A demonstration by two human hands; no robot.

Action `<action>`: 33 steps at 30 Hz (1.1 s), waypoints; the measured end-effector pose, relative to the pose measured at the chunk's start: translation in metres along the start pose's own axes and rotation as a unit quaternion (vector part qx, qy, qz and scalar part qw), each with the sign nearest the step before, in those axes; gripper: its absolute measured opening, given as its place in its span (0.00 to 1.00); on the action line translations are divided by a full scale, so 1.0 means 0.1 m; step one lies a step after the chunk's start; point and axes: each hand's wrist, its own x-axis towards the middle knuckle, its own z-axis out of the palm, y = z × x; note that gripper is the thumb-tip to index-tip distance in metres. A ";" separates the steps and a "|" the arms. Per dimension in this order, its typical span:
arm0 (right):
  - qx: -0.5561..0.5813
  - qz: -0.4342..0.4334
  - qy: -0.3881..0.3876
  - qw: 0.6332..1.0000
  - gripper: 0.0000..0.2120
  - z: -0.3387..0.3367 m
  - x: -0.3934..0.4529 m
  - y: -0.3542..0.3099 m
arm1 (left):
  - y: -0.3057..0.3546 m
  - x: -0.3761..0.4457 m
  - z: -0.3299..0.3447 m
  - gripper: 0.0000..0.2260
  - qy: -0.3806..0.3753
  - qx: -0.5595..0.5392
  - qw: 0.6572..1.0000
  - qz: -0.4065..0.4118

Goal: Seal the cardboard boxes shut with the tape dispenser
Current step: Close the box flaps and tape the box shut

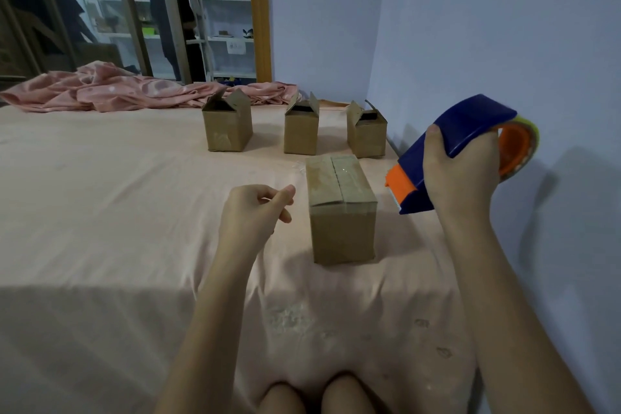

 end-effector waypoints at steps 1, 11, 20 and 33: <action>0.000 0.009 -0.002 1.000 0.19 0.01 -0.02 0.04 | -0.02 -0.01 0.02 0.13 -0.004 -0.002 1.000 -0.004; 0.028 0.085 -0.004 0.996 0.18 0.04 -0.12 0.26 | -0.18 -0.13 0.24 0.14 0.007 -0.055 0.998 -0.028; 0.046 0.124 -0.001 0.991 0.21 0.10 -0.18 0.32 | -0.22 -0.23 0.46 0.15 0.026 -0.083 0.995 -0.048; 0.047 0.144 0.017 0.988 0.25 0.14 -0.22 0.33 | -0.26 -0.34 0.64 0.16 0.037 -0.030 0.996 -0.079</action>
